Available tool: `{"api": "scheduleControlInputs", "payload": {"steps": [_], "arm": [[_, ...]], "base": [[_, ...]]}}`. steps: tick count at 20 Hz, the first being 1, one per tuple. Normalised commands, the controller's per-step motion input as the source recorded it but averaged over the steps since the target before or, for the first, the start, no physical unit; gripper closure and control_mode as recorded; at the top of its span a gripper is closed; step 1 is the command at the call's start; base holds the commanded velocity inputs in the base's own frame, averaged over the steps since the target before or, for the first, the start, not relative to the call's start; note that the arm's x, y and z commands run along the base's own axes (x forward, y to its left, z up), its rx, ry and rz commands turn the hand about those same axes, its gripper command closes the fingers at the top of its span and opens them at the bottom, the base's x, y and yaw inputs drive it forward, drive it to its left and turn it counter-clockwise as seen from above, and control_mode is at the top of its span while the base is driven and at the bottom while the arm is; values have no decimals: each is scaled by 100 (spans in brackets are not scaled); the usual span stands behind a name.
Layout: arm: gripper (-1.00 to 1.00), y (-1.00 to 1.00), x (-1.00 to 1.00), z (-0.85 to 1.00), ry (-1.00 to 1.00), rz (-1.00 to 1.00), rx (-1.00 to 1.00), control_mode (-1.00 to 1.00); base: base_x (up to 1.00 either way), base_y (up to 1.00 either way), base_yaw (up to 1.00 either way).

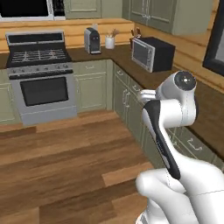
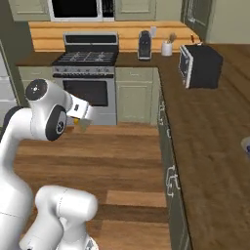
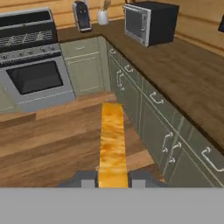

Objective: Start the toaster. Once the lever pops up, take the bread to the plate on the dining counter.

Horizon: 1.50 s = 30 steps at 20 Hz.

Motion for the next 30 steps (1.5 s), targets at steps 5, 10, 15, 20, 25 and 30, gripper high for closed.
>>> {"api": "scheduleControlInputs", "payload": {"steps": [5,10,15,20,25,30], "arm": [[100,0,0,0,0,0,0,100],[100,0,0,0,0,0,0,100],[100,0,0,0,0,0,0,100],[100,0,0,0,0,0,0,100],[100,0,0,0,0,0,0,100],[100,0,0,0,0,0,0,100]], "base": [[-13,0,100],[-12,0,100],[-12,1,100],[12,50,78],[98,86,26],[100,100,10]]}}
